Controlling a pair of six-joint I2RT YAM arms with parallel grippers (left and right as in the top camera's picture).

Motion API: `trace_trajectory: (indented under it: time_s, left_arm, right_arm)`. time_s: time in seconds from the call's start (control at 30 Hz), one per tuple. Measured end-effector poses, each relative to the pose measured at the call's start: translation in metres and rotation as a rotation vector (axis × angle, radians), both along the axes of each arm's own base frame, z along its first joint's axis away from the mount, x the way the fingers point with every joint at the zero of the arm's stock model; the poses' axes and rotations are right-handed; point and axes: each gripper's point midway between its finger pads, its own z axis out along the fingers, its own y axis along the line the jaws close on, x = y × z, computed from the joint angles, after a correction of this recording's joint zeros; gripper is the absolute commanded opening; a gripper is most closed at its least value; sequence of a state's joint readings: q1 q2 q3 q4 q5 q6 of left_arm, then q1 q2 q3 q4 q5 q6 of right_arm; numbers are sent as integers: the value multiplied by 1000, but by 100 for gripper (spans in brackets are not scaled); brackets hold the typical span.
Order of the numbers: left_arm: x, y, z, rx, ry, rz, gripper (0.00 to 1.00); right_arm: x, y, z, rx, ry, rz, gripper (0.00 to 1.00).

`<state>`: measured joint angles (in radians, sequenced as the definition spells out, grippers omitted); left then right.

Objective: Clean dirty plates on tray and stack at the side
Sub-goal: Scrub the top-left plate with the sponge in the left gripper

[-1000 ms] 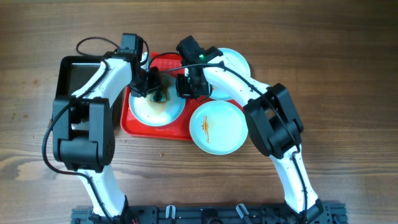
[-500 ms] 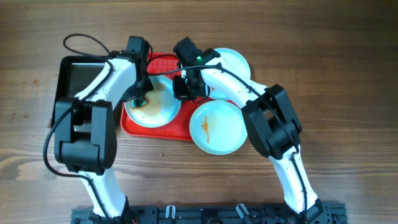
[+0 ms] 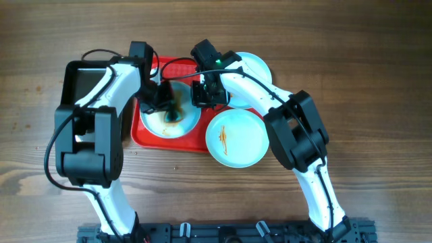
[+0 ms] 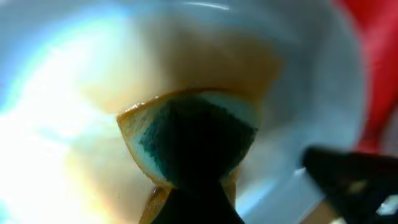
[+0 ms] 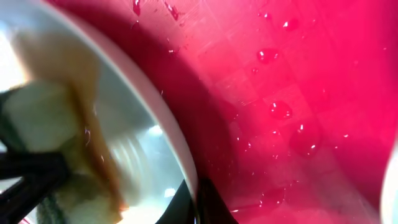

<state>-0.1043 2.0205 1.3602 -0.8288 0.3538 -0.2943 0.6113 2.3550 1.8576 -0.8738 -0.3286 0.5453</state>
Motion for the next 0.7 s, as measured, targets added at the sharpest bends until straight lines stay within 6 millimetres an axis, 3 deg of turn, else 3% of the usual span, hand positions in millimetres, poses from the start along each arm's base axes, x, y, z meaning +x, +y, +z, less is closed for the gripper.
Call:
trace_trajectory:
  time_s: [0.17,0.33,0.43,0.57,0.7]
  left_arm:
    - [25,-8,0,-25,-98,17,4]
    - [31,3,-3,95,-101,110,4]
    - [29,25,2,238,-75,157,4]
    - [26,57,18,403,-39,197,4]
    - [38,65,50,437,-56,213,4]
  right_arm:
    - [3,0,0,2,-10,-7,4]
    - [6,1,1,6,-20,-13,4]
    - [5,3,1,8,-20,-11,4]
    - [4,2,0,5,-15,-11,4]
    - [4,2,0,5,-15,-11,4]
